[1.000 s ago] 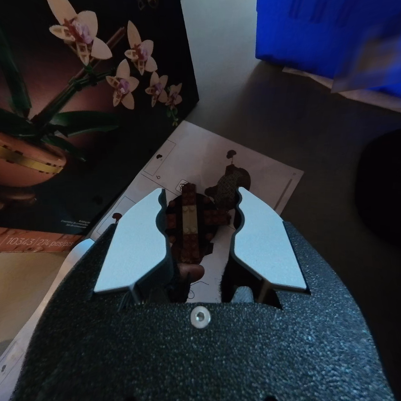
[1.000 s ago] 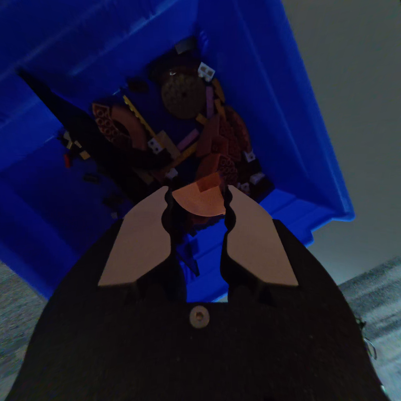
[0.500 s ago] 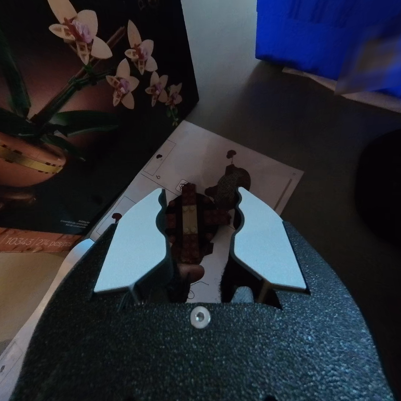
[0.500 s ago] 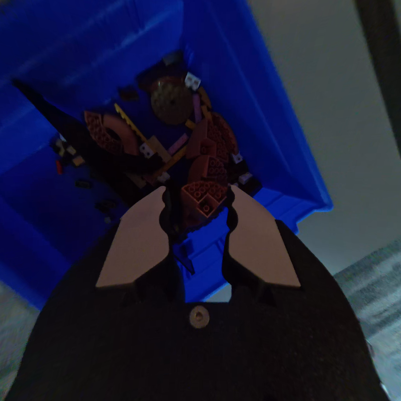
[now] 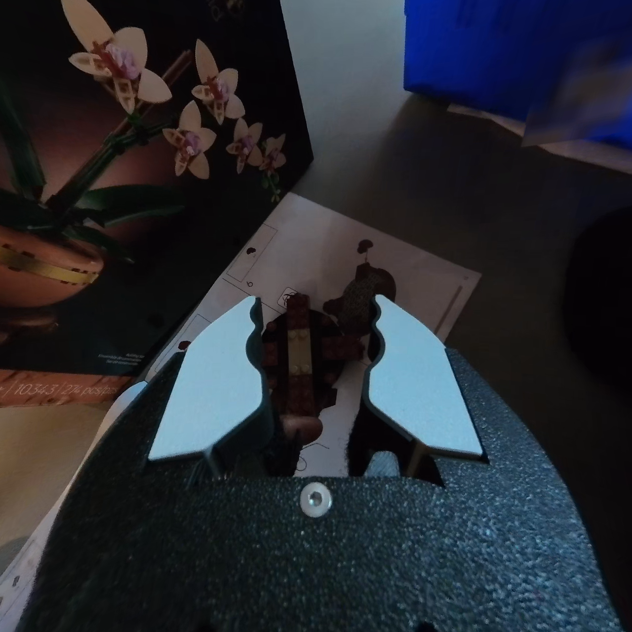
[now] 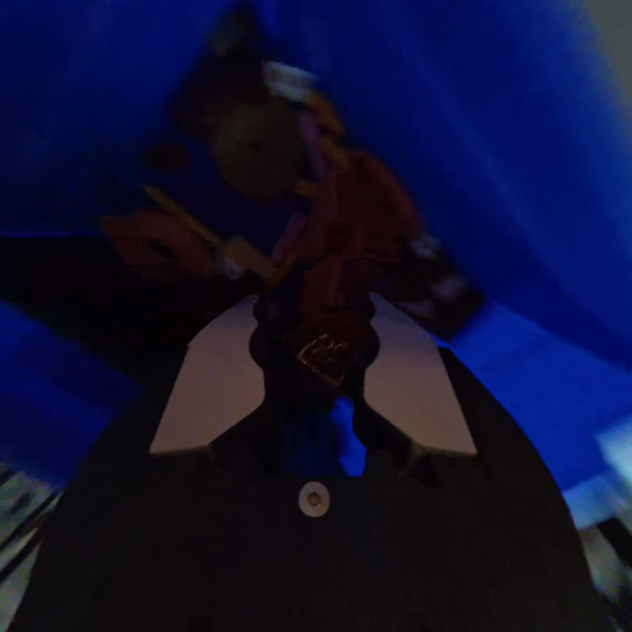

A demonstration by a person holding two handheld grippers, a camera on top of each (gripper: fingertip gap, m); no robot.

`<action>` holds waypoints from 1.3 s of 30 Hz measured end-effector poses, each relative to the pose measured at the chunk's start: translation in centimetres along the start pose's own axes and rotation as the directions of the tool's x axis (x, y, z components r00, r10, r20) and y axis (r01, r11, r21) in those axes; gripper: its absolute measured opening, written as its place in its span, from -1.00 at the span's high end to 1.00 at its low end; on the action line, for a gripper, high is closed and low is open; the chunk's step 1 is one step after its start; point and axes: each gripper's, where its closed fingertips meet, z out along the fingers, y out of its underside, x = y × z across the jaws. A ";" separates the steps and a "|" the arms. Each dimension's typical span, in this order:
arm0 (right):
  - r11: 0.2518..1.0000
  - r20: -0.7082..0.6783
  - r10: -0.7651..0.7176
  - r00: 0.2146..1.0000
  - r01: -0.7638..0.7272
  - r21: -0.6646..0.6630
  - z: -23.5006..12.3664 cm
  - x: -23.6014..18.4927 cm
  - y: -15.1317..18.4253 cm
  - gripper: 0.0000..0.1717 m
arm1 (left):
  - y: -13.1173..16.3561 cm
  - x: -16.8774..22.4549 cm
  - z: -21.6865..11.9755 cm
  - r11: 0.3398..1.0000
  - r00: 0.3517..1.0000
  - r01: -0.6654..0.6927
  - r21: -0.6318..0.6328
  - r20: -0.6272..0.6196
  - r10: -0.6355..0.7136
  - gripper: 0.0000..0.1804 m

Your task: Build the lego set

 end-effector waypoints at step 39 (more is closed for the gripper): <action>0.970 -0.077 -0.240 0.968 0.243 0.030 -7.3 2.2 -1.5 0.63 | 1.3 -1.0 -0.1 0.998 0.999 0.049 0.033 0.003 -0.049 0.36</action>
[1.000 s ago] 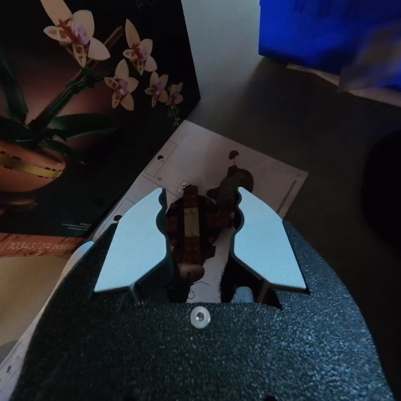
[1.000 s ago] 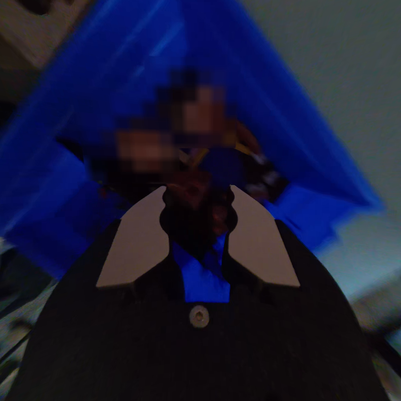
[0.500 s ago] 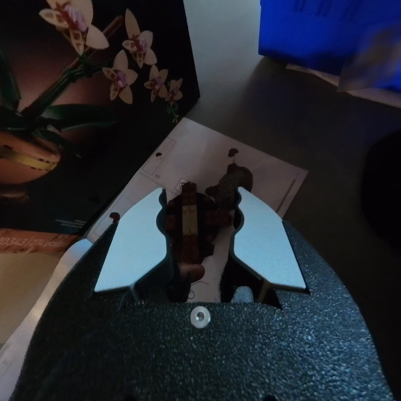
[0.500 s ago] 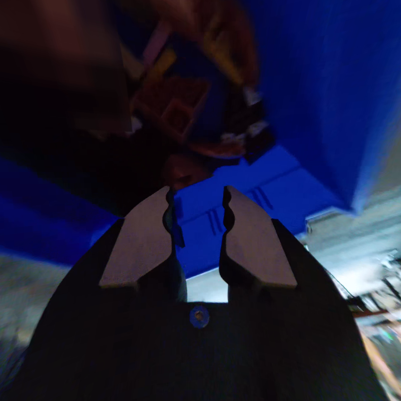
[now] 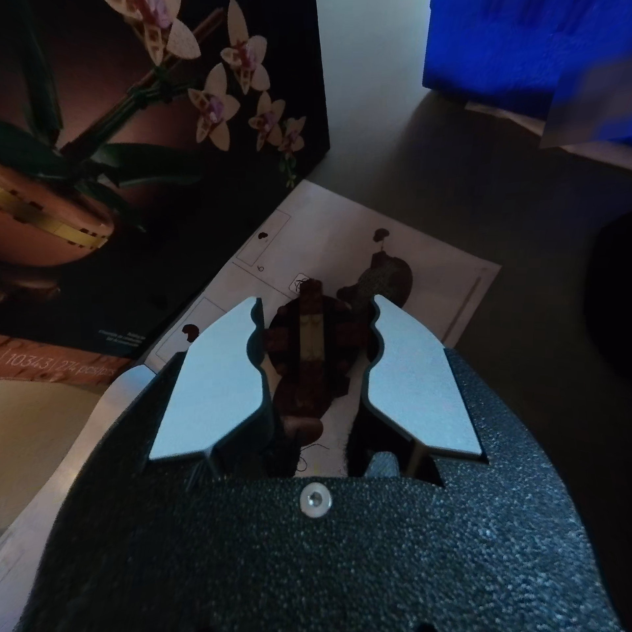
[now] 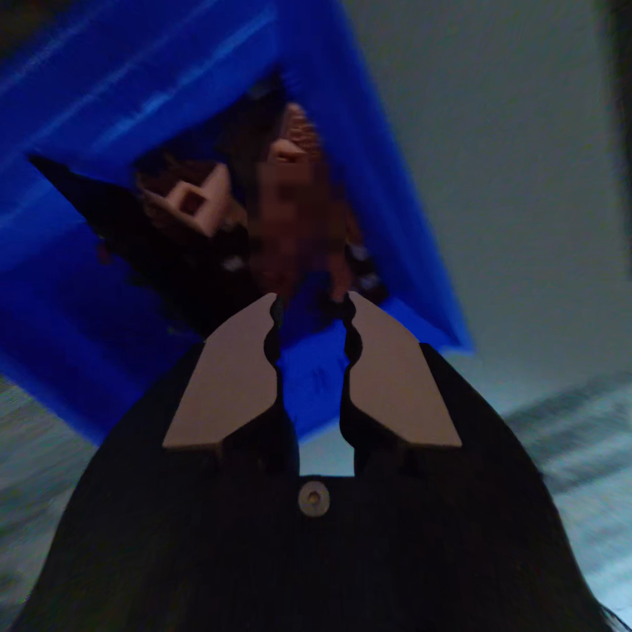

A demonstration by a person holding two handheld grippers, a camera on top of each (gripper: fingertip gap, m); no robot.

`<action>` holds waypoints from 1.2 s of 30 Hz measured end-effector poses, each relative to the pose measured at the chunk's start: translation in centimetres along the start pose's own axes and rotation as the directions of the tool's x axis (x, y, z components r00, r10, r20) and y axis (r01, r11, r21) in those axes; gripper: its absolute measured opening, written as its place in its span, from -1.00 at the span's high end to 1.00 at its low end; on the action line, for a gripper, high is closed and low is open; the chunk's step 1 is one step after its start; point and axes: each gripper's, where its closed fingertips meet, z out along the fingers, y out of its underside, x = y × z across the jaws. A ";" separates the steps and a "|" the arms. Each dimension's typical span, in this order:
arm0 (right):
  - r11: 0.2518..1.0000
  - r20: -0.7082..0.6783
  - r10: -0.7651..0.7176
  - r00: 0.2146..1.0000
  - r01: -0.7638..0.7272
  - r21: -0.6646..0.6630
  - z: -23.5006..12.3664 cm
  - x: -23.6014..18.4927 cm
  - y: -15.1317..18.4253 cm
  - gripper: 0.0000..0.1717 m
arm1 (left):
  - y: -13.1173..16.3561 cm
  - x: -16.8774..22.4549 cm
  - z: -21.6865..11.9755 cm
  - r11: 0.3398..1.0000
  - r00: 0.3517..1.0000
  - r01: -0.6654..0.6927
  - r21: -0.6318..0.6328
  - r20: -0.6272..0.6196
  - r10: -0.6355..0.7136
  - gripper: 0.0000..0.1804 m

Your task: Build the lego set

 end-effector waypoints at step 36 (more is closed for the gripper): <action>0.930 0.105 -0.238 0.966 0.258 -0.261 3.7 -2.1 5.4 0.61 | 0.6 0.4 0.4 1.000 1.000 0.005 0.002 -0.009 -0.005 0.36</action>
